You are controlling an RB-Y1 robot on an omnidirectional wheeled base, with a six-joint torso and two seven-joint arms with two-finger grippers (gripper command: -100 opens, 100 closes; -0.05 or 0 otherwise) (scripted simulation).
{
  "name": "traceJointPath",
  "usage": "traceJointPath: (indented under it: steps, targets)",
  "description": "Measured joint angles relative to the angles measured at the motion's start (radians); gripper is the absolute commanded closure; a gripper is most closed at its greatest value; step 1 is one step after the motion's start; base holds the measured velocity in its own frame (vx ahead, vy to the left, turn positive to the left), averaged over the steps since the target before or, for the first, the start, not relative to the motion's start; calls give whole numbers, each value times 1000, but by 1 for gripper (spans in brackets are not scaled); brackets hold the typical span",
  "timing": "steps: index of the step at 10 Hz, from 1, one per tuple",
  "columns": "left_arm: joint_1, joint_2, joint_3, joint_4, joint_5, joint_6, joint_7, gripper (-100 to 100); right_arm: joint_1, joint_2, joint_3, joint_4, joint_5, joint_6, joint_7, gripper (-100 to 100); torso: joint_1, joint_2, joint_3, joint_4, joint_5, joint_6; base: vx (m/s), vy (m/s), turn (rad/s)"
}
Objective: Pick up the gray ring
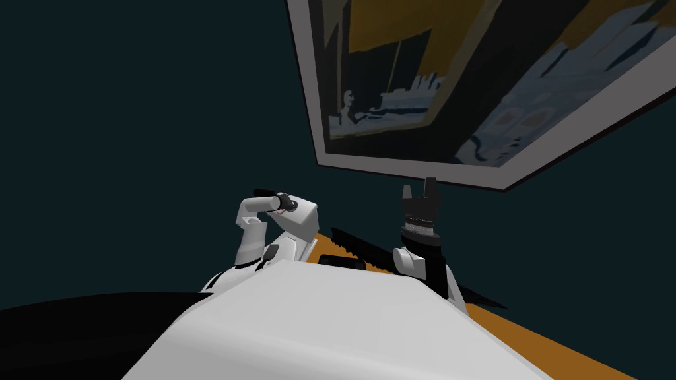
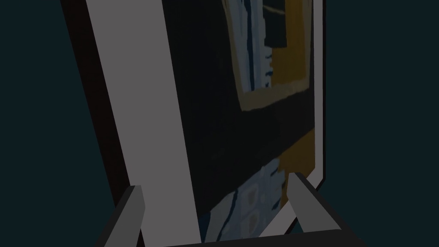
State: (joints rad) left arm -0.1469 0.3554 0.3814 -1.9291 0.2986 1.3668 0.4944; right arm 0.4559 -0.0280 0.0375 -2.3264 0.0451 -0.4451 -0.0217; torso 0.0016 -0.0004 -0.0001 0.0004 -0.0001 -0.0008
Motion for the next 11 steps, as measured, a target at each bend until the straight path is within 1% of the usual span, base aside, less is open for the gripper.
traceJointPath:
  steps: [1, 2, 7, 9, 11]
  targets:
    - [-7, 5, 9, 6, 6, 22, 2, -100, 0, 0, 0, 0, 0, 0, 0, 0, 0, 0, 0, 0, 0, 0, 19, -9, -50]
    - [-18, 16, 26, 14, 19, 47, 3, -100, 0, 0, 0, 0, 0, 0, 0, 0, 0, 0, 0, 0, 0, 0, 17, 1, -37]
    - [-50, 53, 85, 24, 64, 172, 10, -100, 0, 0, 0, 0, 0, 0, 0, 0, 1, 0, 0, 0, 0, 0, 26, 1, -51]
    - [-65, 77, 122, 31, 93, 233, 12, -100, 0, 0, 0, 0, 0, 0, 0, 0, 2, -1, -1, 0, 0, 0, 33, 14, -69]
    - [-77, 93, 144, 47, 110, 277, 11, -100, 0, 0, 0, 0, 0, 0, 0, 0, 2, -1, -1, 0, 0, 0, 43, 20, -73]
